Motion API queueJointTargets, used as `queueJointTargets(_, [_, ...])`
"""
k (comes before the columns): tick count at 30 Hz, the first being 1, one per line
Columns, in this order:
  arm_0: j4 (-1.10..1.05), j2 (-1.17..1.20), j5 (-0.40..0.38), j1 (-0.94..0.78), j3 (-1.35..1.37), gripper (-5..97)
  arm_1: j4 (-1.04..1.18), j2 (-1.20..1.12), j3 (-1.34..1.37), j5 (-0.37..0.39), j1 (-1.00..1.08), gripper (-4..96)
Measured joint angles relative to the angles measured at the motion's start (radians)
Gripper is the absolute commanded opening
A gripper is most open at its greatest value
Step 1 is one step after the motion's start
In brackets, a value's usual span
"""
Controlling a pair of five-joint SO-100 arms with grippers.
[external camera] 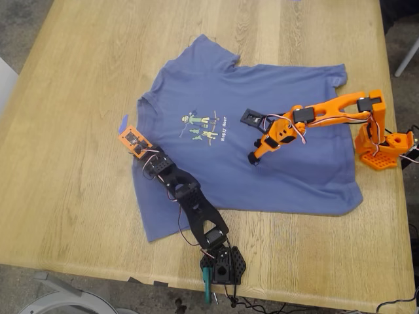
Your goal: Fold a T-shirt
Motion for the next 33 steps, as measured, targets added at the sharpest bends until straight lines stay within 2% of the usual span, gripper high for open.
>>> queueJointTargets(14, [-0.008,-0.002,0.0,0.018,-0.003,0,-0.021,-0.098,-0.094,0.005,-0.023,30.1])
queueJointTargets(33, [-0.02,-0.002,0.0,0.035,-0.002,0,-0.061,-0.207,-0.103,0.078,-0.132,29.3])
